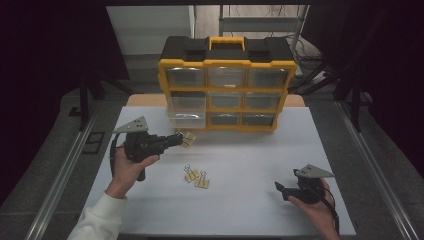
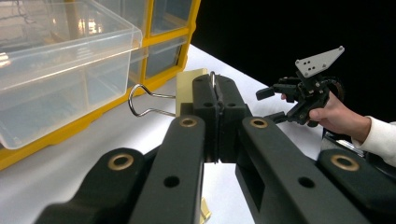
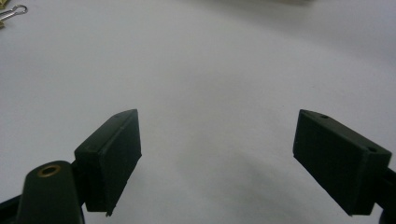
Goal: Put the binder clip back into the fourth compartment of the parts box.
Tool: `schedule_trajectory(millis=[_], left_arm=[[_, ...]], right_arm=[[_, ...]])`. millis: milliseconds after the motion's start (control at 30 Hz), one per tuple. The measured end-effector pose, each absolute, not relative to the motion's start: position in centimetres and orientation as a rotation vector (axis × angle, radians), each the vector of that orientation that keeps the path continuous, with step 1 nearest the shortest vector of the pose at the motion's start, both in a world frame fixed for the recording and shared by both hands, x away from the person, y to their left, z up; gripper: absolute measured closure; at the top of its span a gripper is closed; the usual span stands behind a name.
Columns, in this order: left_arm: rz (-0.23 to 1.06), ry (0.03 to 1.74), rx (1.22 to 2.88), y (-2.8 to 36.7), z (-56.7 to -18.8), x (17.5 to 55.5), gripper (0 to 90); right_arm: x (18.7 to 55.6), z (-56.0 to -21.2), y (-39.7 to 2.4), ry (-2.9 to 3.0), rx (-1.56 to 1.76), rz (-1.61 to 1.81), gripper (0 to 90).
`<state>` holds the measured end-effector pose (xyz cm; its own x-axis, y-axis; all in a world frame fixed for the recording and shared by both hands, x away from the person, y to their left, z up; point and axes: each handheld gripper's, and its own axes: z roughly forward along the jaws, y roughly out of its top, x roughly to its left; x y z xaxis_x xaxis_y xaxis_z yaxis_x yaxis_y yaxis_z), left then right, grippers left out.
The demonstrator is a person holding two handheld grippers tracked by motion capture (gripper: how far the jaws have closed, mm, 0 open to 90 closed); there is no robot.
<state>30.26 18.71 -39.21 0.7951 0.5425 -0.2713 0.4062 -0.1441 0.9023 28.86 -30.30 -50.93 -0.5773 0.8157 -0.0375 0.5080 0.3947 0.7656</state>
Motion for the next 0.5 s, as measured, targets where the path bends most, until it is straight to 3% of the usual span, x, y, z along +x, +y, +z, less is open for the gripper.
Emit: schedule_trajectory(millis=[500], left_arm=[[0.165, 0.718, 1.733, 18.6, -37.9, 30.7, 89.2]], right_arm=[[28.8, -50.9, -30.1, 2.257, 1.133, 1.023, 15.7]])
